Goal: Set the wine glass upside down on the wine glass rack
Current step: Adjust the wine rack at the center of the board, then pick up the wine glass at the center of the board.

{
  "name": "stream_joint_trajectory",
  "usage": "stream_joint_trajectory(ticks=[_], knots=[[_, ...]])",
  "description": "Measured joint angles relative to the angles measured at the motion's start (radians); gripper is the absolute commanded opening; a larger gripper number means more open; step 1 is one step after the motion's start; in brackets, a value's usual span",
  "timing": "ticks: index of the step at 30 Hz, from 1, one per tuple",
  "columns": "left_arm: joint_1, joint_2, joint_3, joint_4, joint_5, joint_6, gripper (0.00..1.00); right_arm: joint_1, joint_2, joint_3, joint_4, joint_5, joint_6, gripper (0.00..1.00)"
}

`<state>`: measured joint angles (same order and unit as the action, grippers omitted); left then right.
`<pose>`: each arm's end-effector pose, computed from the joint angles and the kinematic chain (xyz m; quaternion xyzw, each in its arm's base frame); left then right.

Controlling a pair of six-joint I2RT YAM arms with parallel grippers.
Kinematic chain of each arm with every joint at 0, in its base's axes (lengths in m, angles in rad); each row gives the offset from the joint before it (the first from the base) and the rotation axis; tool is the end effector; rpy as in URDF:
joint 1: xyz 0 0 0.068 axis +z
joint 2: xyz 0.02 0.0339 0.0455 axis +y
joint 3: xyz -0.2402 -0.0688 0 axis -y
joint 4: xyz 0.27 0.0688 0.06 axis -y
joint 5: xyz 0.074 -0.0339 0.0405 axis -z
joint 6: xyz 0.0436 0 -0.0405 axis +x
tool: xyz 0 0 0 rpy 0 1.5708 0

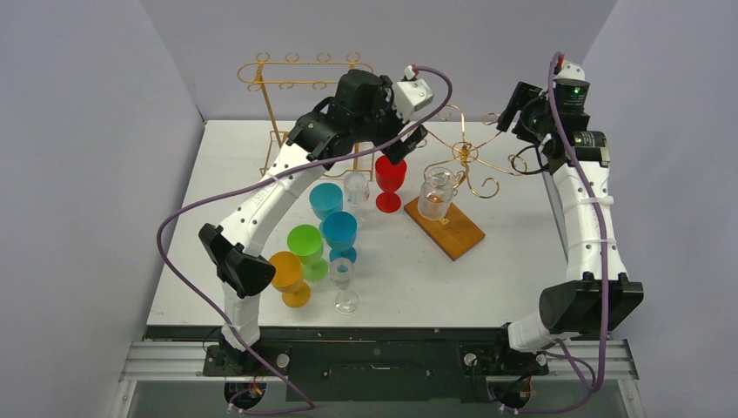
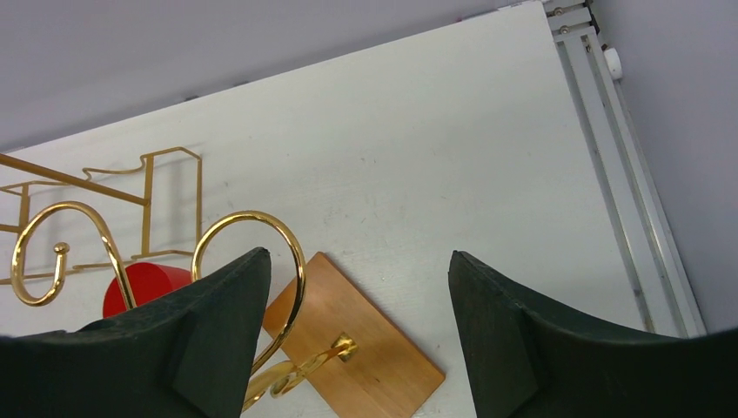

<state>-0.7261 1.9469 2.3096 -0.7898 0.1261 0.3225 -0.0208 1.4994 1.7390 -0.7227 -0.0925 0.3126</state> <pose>0.3299 -0.3003 0.4402 0.4496 0.7094 -0.1602 0.5185 0.3549 -0.0034 0.4209 0.1182 0.8469 0.1143 0.5056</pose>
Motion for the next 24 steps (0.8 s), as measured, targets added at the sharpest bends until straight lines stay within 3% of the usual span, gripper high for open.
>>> stream_joint_trajectory(ticks=[15,19,24], knots=[[0.002,0.0,0.032,-0.021,-0.031,0.003,0.96,0.025,-0.125,0.027,0.003,-0.028,0.043,0.75],[0.024,0.0,0.107,-0.072,-0.051,-0.009,0.96,0.182,-0.167,0.088,-0.013,0.041,0.03,0.75],[0.115,-0.058,0.132,-0.145,-0.059,-0.056,0.96,0.481,-0.243,0.096,-0.047,0.2,-0.004,0.75]])
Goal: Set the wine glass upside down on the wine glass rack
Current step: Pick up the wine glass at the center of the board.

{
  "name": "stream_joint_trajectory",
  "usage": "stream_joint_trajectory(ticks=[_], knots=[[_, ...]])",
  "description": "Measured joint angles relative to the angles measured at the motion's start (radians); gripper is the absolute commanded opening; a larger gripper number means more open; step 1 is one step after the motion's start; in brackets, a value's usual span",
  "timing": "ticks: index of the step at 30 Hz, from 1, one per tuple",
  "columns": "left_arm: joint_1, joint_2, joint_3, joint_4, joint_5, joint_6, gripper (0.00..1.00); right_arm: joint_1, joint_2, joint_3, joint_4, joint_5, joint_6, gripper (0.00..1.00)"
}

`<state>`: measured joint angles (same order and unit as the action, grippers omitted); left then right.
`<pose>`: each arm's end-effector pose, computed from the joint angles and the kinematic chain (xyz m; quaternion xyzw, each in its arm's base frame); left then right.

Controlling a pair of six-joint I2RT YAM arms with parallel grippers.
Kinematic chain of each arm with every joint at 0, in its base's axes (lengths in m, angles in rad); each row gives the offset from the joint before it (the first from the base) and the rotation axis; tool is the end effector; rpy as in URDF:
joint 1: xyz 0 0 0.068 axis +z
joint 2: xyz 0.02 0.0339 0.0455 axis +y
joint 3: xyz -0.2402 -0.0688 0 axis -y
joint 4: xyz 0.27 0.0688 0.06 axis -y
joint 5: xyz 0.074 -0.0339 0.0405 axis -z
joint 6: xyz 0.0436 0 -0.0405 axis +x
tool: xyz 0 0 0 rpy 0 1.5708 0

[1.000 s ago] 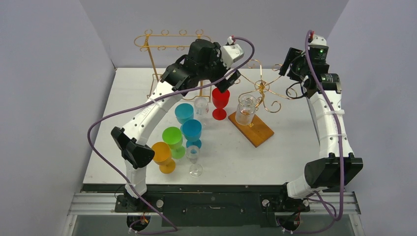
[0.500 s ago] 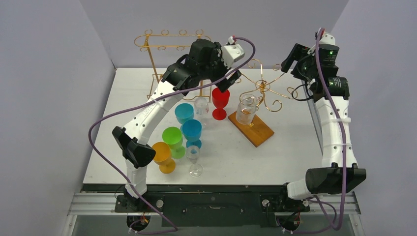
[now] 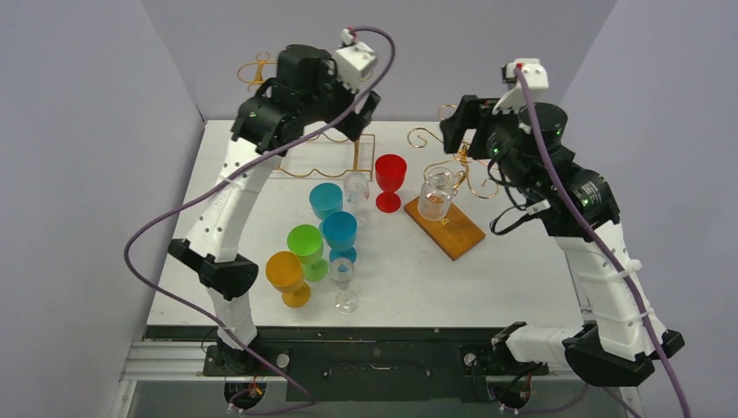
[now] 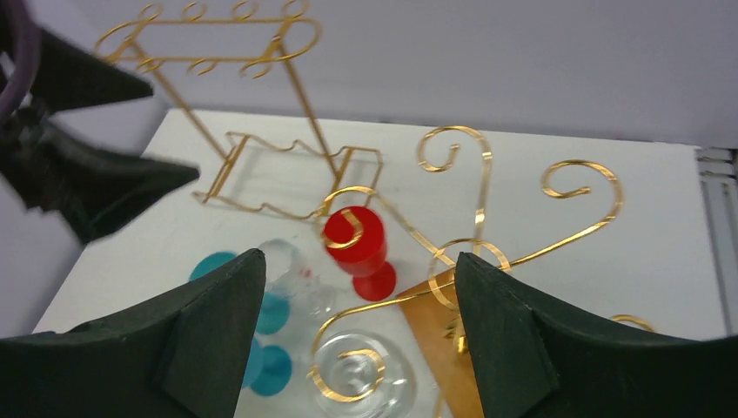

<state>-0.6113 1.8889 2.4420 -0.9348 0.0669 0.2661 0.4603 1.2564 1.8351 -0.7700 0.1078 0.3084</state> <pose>0.3279 -0.2333 0.4908 0.3686 0.7416 -0.1234 0.5467 0.2298 0.1087 0.5175 -0.0243 0.7707 0.1997 0.6046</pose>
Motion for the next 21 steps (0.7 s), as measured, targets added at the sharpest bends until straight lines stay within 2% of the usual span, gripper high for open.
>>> stream_joint_trajectory(ticks=[4,8,15,21], knots=[[0.175,-0.109,-0.069,-0.05,0.023,-0.068,0.96,0.297,-0.012,0.007,-0.031,0.134,-0.02,0.72],[0.376,-0.226,-0.161,-0.095,0.046,-0.12,0.96,0.501,0.088,0.091,-0.079,0.199,-0.039,0.66],[0.56,-0.414,-0.407,-0.109,0.103,-0.148,0.96,0.632,0.413,0.224,-0.107,0.165,-0.066,0.52],[0.6,-0.554,-0.676,-0.056,0.102,-0.169,0.96,0.672,0.616,0.208,-0.129,0.102,-0.068,0.47]])
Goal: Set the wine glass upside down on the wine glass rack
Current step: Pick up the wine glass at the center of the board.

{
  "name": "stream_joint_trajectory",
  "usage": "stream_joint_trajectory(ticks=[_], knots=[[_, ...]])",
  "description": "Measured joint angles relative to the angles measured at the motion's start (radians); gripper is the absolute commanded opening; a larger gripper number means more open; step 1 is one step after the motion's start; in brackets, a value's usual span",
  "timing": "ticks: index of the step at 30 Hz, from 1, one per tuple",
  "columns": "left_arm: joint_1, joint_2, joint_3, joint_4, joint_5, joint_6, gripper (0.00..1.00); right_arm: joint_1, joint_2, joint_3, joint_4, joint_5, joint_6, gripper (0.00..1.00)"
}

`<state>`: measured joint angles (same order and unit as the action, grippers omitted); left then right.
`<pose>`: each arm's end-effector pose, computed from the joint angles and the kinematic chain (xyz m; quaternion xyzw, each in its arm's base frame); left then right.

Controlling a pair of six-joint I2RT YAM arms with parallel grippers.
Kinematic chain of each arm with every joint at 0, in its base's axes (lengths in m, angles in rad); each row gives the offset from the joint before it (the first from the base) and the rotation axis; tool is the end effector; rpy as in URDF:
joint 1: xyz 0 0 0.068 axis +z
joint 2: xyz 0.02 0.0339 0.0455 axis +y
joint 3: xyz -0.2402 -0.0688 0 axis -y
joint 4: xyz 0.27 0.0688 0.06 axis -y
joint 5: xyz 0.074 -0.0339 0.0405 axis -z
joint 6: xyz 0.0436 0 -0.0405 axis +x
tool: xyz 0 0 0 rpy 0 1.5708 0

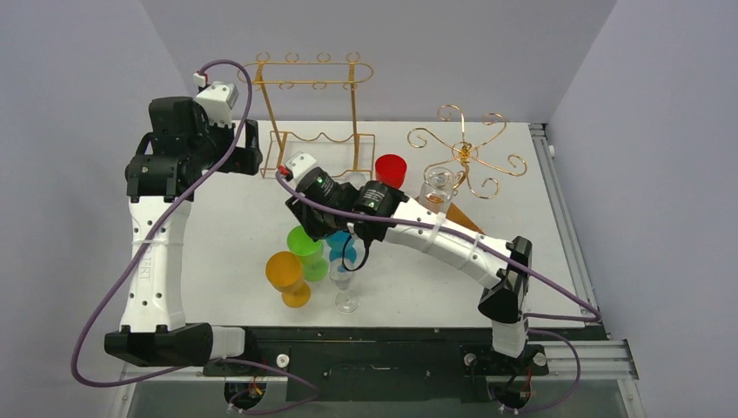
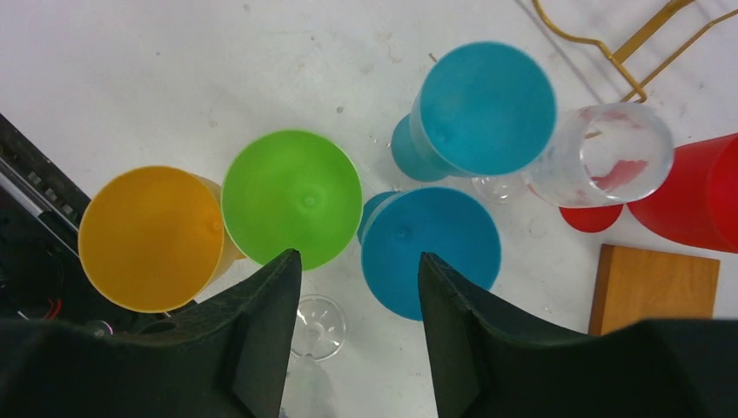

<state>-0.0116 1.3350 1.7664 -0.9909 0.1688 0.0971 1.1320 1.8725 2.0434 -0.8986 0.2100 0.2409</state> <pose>0.2831 -0.0106 0.4524 0.0881 0.8682 -0.0531 0.4854 0.1928 0.3893 0.3703 -0.3524 0.8373 0.1839 0.3754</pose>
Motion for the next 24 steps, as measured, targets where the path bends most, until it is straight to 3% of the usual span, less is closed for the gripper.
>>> stream_joint_trajectory(ticks=[11,24], knots=[[0.0,-0.012,-0.021,0.007,-0.005,0.006,0.96,-0.02,0.008,-0.149,0.079,-0.03,0.065,0.3],[0.0,-0.025,-0.024,0.007,0.0,0.021,0.96,-0.059,0.008,-0.27,0.098,-0.083,0.059,0.3]])
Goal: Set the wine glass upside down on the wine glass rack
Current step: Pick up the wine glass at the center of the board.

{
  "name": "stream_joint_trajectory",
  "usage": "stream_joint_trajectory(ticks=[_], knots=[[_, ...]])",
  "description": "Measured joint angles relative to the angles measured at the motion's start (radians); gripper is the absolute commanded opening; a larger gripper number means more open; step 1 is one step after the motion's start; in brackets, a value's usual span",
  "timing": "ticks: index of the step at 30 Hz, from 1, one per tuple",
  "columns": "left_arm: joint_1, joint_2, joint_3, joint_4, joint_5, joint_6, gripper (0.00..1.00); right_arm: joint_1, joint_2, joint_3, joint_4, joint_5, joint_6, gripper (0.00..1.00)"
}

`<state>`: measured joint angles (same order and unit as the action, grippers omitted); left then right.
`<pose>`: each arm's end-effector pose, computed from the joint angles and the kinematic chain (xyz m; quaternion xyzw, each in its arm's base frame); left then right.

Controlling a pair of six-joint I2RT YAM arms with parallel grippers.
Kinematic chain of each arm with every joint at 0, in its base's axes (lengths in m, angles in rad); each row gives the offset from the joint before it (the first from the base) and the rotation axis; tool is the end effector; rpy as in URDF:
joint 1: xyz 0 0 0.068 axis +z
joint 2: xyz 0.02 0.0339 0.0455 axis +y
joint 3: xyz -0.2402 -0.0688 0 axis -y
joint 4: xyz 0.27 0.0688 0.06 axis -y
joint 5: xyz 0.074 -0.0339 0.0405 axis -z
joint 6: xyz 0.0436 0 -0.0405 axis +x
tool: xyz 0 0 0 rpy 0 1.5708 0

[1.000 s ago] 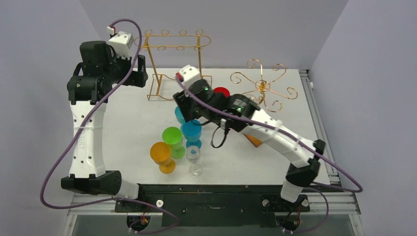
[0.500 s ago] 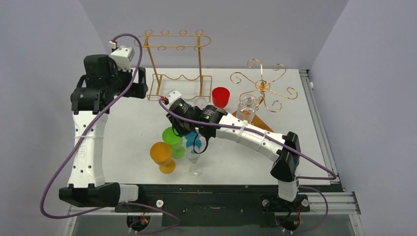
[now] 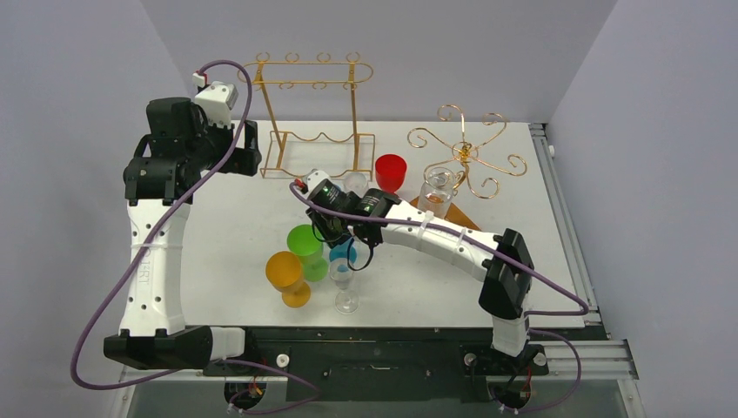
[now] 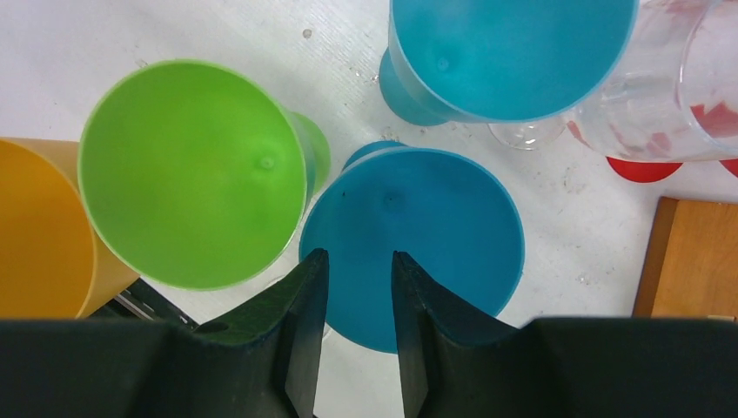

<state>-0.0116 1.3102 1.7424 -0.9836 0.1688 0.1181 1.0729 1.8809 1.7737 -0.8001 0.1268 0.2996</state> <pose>0.2777 -0.0105 0.4519 0.0974 0.8653 -0.0476 0.4894 0.2152 0.3843 0.2806 -0.3367 0.8817 0.1596 0.2894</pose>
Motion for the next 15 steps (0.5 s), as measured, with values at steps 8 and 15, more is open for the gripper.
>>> stream_joint_trajectory(ticks=[8,15], knots=[[0.0,-0.005,0.0,0.0,0.004,0.011,0.96,-0.008,0.0,-0.003,-0.005,-0.032,-0.019,0.3],[0.0,-0.011,0.0,0.0,0.015,0.022,0.96,-0.023,0.0,-0.001,-0.018,-0.039,-0.026,0.35]])
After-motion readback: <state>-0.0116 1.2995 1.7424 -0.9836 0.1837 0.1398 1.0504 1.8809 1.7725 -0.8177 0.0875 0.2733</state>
